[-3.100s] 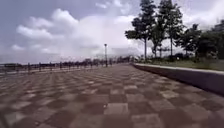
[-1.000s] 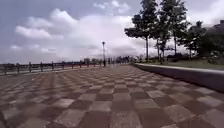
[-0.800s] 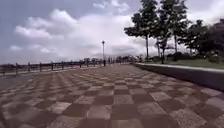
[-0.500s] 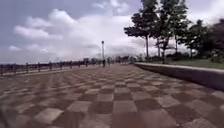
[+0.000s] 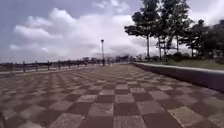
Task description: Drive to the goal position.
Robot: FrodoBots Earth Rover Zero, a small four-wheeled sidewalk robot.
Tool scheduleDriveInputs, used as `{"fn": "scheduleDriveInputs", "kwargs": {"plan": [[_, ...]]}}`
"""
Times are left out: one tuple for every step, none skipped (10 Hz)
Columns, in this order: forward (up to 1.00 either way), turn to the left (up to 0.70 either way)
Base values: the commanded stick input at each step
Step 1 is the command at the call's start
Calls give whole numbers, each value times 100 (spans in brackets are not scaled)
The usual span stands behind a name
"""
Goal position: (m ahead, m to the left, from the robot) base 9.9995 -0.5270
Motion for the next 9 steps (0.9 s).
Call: {"fn": "scheduleDriveInputs", "kwargs": {"plan": [[85, 0], [85, 0], [85, 0], [85, 0], [85, 0], [85, 0], [85, 0], [85, 0], [85, 0]]}}
